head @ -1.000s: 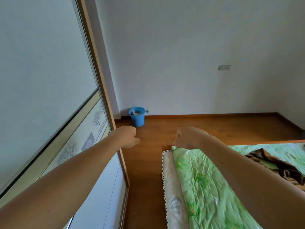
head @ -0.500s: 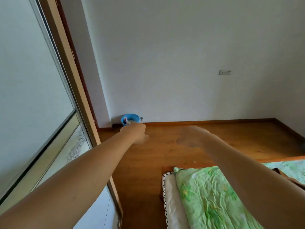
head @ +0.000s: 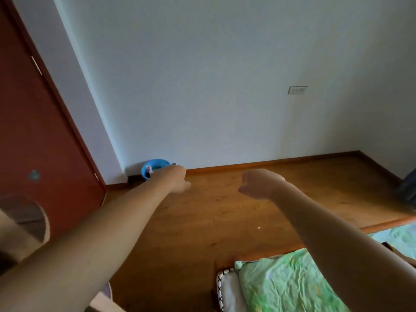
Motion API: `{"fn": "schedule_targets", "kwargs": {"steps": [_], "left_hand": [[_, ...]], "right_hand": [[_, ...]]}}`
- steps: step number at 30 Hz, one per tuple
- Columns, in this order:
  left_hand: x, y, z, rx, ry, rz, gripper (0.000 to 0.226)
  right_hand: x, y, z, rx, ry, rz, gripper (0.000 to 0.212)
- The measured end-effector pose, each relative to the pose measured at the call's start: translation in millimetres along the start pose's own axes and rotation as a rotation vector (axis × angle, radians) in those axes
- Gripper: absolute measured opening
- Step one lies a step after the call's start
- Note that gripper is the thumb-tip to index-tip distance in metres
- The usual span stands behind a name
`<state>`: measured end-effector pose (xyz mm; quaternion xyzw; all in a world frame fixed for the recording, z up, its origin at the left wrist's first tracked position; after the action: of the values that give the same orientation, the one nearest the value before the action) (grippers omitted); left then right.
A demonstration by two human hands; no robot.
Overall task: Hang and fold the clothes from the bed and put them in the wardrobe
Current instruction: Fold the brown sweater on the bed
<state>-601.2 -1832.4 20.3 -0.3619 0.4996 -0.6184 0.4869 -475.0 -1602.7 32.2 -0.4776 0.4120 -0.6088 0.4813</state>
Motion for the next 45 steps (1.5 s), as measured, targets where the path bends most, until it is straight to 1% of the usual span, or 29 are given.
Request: {"fn": "schedule_targets", "kwargs": {"steps": [5, 8, 11, 15, 21, 26, 30, 34, 37, 41, 45], "left_hand": [[-12.1, -15.6, -97.9, -0.006, 0.006, -0.034, 0.021], [-21.8, -28.4, -146.4, -0.002, 0.023, -0.024, 0.028], [-34.1, -37.1, -191.4, 0.004, 0.041, -0.029, 0.033], [-59.4, -42.9, -260.6, -0.025, 0.078, -0.055, 0.033], [-110.1, -48.8, -381.5, 0.000, 0.226, -0.081, 0.036], [-151.8, -61.5, -473.3, 0.017, 0.339, -0.102, 0.038], [-187.5, -75.0, -530.4, 0.030, 0.423, -0.159, 0.040], [-250.3, -79.3, -568.4, 0.027, 0.530, -0.209, 0.039], [-319.4, -69.7, -578.8, 0.047, 0.638, -0.240, 0.038], [-431.3, -46.9, -566.8, 0.074, 0.819, -0.264, 0.035], [-550.1, -24.8, -530.1, 0.071, 0.984, -0.281, 0.031]], "right_hand": [[-43.4, -13.1, -86.2, -0.026, 0.038, -0.015, 0.036], [-63.7, -25.3, -127.2, -0.021, 0.074, -0.025, 0.035], [-82.2, -36.8, -160.9, -0.023, 0.107, -0.025, 0.037], [-113.1, -45.0, -201.2, -0.046, 0.176, -0.036, 0.040], [-166.0, -57.5, -268.3, -0.070, 0.331, -0.055, 0.037], [-197.6, -77.0, -335.0, -0.130, 0.434, -0.098, 0.037], [-220.8, -92.5, -365.8, -0.204, 0.510, -0.121, 0.037], [-260.7, -95.0, -356.4, -0.225, 0.633, -0.143, 0.038], [-303.0, -89.4, -327.4, -0.221, 0.746, -0.169, 0.040], [-370.4, -75.7, -275.7, -0.238, 0.899, -0.185, 0.039], [-444.0, -63.3, -217.4, -0.217, 1.008, -0.175, 0.043]]}}
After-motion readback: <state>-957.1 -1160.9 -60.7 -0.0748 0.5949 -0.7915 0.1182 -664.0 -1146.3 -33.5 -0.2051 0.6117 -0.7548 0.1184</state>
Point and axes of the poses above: each hand's wrist, its own z-axis away from the middle knuckle, its own y-axis out of the palm, x = y × z, the point moved 2 cm from there along -z, towards the middle knuckle, and after that the axes turned 13 degrees about -y, right-handed, at the moved point
